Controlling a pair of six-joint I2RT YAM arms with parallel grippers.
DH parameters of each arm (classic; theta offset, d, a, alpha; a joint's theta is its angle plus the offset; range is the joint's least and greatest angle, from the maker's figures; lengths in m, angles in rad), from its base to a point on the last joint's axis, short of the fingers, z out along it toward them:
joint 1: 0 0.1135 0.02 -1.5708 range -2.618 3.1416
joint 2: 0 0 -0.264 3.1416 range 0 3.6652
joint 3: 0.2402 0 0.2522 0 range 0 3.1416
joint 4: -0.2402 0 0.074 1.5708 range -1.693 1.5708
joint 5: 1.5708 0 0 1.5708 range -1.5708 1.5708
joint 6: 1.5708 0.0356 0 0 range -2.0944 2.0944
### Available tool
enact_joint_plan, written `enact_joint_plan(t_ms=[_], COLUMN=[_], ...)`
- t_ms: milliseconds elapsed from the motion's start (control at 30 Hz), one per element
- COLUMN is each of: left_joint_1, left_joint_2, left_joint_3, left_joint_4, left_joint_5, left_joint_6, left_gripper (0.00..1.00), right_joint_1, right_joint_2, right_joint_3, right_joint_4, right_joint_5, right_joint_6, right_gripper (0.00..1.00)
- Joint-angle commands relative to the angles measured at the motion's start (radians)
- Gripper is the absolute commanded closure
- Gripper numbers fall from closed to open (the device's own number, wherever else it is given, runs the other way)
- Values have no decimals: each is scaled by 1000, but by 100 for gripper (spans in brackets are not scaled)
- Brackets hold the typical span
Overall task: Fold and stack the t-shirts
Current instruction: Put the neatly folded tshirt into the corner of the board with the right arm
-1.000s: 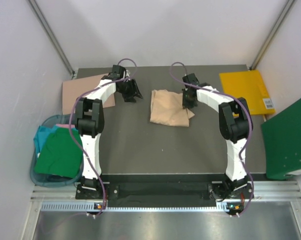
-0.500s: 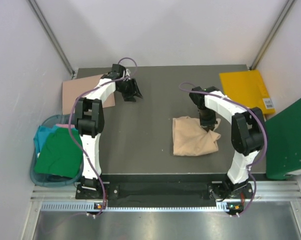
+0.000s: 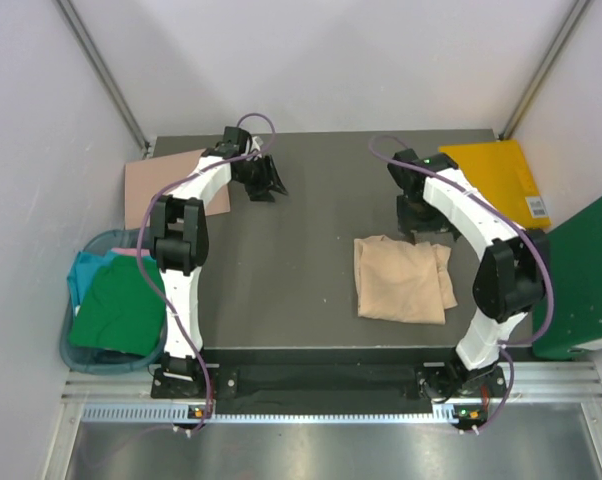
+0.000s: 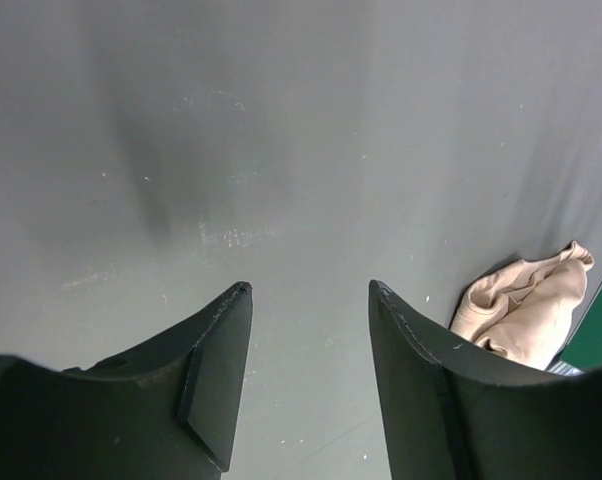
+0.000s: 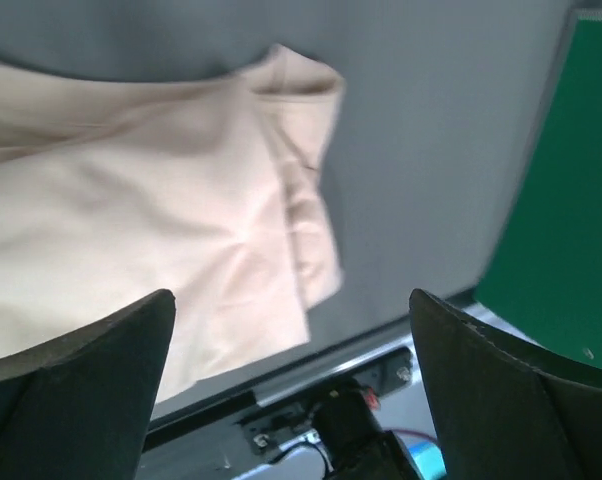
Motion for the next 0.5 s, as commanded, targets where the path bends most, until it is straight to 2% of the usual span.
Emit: enact_joint_plan(t_ms=[0, 33, 67, 100, 233, 467], left_joint_1=[5, 5, 5, 5, 5, 8], left_joint_2=[-27, -33, -33, -36, -40, -51], left_joint_3=[1, 1, 1, 1, 4, -12], left_joint_4=[16, 14, 16, 13, -1, -12], left_joint_5=[21, 18, 14, 12, -2, -20], left_joint_6=[13, 12, 15, 18, 24, 35], left_gripper=[45, 45, 45, 45, 45, 46], right_joint_1=[90, 108, 146, 168, 251, 334], right_joint_2=[-57, -44, -32, -6, 109, 273], right_joint_3=[60, 57, 55, 51, 113, 155], right_joint_4=[88, 144, 180, 218, 298, 347], right_joint_5=[-174, -275, -325, -368, -515, -604], right_joint_6=[-83, -101, -135, -141, -187, -222], right_gripper=[12, 26, 48, 99, 100, 100])
